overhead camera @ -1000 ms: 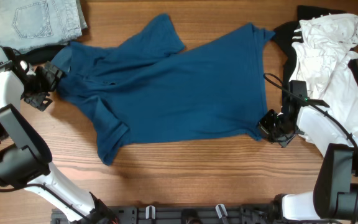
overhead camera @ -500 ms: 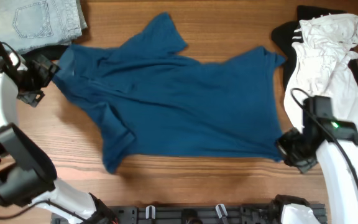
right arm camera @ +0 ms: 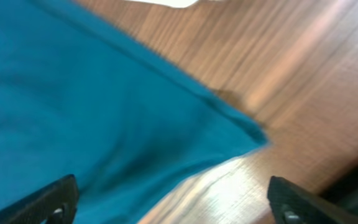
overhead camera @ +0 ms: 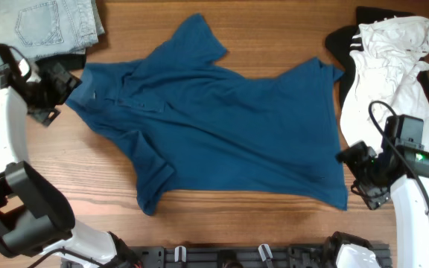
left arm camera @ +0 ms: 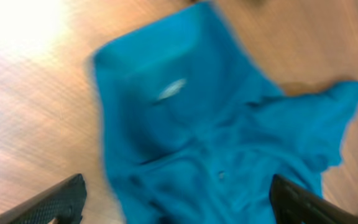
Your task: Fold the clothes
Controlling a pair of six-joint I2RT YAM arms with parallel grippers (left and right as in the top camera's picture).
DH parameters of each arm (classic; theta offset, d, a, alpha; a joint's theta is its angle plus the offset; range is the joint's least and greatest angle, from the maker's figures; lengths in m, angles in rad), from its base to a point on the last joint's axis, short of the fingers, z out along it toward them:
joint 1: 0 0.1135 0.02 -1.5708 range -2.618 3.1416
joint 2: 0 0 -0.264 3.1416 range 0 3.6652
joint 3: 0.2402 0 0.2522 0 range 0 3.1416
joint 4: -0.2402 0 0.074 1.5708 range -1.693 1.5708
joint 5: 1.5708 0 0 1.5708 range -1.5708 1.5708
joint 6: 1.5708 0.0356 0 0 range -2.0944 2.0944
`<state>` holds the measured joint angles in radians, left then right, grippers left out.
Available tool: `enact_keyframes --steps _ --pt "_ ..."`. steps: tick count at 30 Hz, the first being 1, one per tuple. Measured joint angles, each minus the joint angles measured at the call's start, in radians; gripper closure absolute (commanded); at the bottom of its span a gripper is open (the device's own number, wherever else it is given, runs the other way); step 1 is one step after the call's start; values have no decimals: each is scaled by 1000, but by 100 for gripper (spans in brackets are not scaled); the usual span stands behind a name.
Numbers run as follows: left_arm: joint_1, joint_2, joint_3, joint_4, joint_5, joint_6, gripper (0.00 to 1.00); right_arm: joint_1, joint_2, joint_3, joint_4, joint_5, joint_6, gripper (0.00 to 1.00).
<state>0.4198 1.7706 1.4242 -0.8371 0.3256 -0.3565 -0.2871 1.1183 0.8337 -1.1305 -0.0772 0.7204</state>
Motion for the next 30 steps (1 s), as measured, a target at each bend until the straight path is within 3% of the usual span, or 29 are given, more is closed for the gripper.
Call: enact_keyframes --steps 1,2,8,12,13,15,22,30 --pt "-32 0 0 48 21 21 41 0 24 1 45 -37 -23 6" --pt "-66 0 0 81 34 25 43 0 42 1 75 -72 -45 6" --pt "-370 0 0 336 24 20 34 24 99 2 193 -222 -127 5" --pt "-506 16 0 425 -40 8 64 70 102 3 207 -254 -164 6" --pt "-528 34 0 450 -52 7 86 79 102 3 213 -258 -170 6" --pt "-553 83 0 488 -70 0 96 84 102 3 220 -262 -176 7" --pt "-565 243 0 699 -124 3 96 87 102 3 239 -263 -185 15" --pt "-565 337 0 746 -132 3 96 89 113 3 346 -263 -191 20"
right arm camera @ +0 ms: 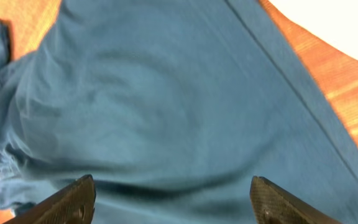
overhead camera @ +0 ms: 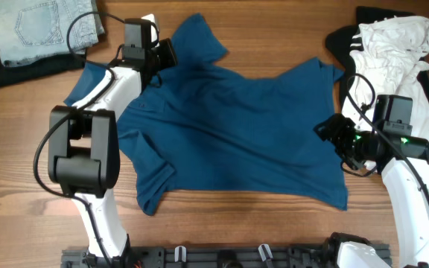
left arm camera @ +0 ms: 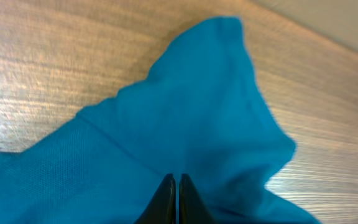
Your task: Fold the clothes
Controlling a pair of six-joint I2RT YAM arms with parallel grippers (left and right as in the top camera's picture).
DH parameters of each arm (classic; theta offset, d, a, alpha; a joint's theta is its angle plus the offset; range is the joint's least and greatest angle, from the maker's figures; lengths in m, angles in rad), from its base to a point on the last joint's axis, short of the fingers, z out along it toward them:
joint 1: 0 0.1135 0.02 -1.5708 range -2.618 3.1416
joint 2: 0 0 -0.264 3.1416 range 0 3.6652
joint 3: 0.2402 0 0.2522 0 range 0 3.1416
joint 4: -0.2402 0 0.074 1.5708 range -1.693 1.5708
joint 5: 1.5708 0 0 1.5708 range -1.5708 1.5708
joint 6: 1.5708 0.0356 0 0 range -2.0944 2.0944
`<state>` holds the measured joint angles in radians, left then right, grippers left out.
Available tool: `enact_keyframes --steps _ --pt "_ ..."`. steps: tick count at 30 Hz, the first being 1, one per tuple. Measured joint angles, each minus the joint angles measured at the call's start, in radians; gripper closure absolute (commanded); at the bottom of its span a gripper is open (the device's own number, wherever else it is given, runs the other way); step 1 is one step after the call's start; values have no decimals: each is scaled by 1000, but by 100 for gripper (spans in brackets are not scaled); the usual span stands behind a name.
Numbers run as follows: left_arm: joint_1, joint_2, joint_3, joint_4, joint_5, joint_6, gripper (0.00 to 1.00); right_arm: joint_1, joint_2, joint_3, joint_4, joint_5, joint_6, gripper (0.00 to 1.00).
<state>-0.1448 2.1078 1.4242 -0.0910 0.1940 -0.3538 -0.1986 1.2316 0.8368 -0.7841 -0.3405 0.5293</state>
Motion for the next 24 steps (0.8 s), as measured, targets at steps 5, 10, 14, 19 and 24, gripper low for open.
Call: enact_keyframes --steps 5,10,14,19,24 --pt "0 29 0 1 -3 -4 96 37 62 0 43 0 0 20" --pt "0 42 0 -21 -3 -8 96 122 159 0 96 -3 8 20" --pt "1 94 0 -2 -4 -8 96 149 202 0 106 -4 15 20" --pt "10 111 0 57 -11 -11 96 148 207 0 106 -4 16 20" --pt "40 163 6 161 -2 -18 96 148 207 0 105 -4 16 21"
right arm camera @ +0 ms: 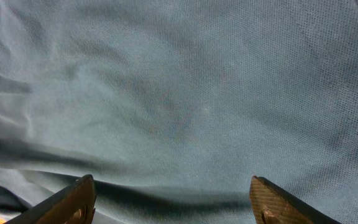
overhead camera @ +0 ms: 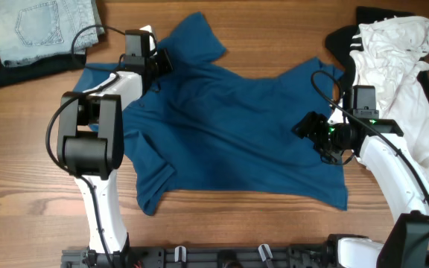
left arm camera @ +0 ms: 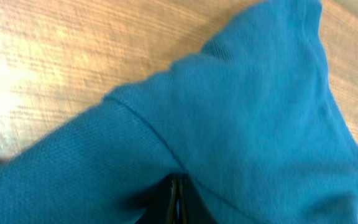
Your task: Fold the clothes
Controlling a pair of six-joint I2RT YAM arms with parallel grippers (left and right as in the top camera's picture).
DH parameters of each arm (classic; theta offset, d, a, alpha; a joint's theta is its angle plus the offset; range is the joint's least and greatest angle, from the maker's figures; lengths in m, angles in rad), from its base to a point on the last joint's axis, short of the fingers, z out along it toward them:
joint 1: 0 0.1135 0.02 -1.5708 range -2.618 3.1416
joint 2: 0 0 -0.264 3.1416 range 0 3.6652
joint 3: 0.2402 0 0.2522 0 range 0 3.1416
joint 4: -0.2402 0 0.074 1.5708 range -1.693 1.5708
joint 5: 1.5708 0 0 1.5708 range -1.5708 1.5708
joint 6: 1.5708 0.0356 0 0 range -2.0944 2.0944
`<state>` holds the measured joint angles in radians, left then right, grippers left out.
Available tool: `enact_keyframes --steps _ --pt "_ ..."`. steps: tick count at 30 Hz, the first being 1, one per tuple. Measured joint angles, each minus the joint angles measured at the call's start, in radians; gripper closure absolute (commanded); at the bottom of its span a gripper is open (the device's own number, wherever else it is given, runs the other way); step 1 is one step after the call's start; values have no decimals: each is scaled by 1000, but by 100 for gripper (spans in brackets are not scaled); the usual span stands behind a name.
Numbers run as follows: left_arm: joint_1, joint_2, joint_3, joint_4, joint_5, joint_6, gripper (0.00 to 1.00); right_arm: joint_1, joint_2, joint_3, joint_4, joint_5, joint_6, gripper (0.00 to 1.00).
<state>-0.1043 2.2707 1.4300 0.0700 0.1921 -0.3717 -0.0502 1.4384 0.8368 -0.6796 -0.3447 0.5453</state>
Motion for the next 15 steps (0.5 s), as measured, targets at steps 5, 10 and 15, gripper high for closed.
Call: enact_keyframes --steps 5,10,15 --pt "45 76 16 215 -79 -56 83 0 0 0 -40 0 3 22" --pt "108 95 79 178 -125 -74 1 0 0 0 -49 0 3 12" --pt "143 84 257 -81 -149 -16 0 0 0 0 -49 0 6 9"
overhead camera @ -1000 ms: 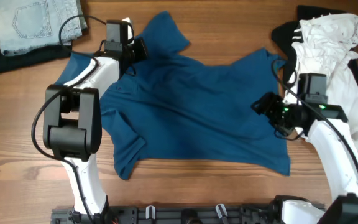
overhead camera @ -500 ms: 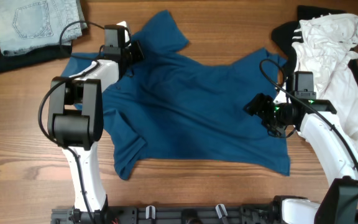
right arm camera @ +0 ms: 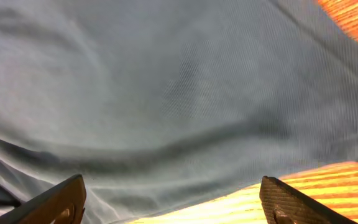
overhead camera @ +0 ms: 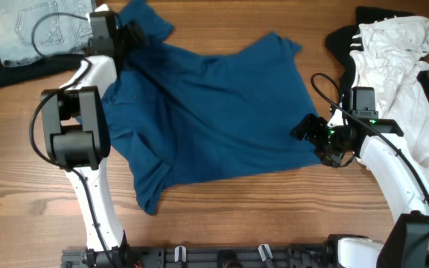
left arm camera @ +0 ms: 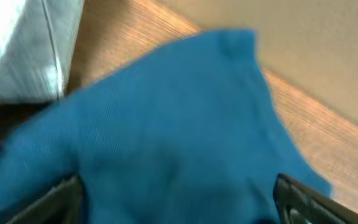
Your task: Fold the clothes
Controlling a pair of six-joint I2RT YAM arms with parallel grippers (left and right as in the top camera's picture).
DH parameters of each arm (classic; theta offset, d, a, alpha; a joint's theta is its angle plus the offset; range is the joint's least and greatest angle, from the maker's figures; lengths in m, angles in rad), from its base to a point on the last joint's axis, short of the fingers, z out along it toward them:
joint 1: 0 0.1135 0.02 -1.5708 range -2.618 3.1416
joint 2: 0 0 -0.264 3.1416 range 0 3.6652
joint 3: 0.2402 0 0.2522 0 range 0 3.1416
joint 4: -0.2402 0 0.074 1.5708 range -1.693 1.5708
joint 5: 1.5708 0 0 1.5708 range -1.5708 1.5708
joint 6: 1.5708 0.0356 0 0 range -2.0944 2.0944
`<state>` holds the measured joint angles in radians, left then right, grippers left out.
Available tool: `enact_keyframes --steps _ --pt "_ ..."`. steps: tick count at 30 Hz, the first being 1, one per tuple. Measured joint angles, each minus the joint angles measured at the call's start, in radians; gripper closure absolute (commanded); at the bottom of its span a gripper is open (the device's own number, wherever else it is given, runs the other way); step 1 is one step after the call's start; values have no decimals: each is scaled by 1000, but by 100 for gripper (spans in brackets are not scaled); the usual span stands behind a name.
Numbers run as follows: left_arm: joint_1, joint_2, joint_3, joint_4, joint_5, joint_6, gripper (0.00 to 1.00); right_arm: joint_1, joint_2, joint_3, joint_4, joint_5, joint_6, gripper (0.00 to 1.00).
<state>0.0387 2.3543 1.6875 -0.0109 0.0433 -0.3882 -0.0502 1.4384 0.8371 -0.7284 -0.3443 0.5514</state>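
Observation:
A blue polo shirt (overhead camera: 214,104) lies spread and rumpled on the wooden table (overhead camera: 274,216), reaching toward the far left corner. My left gripper (overhead camera: 129,33) is at the shirt's far-left sleeve; in the left wrist view the left gripper (left arm camera: 182,202) is open, with blue cloth (left arm camera: 166,124) filling the space between its fingers. My right gripper (overhead camera: 309,132) sits at the shirt's right hem. In the right wrist view the right gripper (right arm camera: 176,208) stands open over the cloth (right arm camera: 166,74) and the hem's edge, holding nothing.
Folded light jeans (overhead camera: 39,26) rest on a dark garment (overhead camera: 6,71) at the far left, right beside the left gripper; they also show as pale denim (left arm camera: 17,50). A crumpled white garment (overhead camera: 393,59) lies on black clothing (overhead camera: 337,45) at the right.
The shirt has shifted up and to the left, its lower right corner now nearer the middle. My left gripper, then shut on the shirt near the sleeve, is now open farther left. The right arm has barely moved.
First both grippers were open beside the shirt, left at the collar, right at the lower right corner. Then the left was shut on cloth by the far sleeve and the right hovered over the right side. Now the shirt lies farther up-left and the left gripper is open.

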Motion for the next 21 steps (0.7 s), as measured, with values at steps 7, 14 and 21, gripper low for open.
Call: enact_keyframes --steps 7,14,21 --pt "-22 -307 61 -381 35 49 0 0 0 1 -5 23 0 7" --pt "-18 -660 80 -893 60 54 0 0 1 55 -27 117 -12 0" --pt "22 -690 77 -1283 59 7 0 0 1 279 -147 155 -25 1"
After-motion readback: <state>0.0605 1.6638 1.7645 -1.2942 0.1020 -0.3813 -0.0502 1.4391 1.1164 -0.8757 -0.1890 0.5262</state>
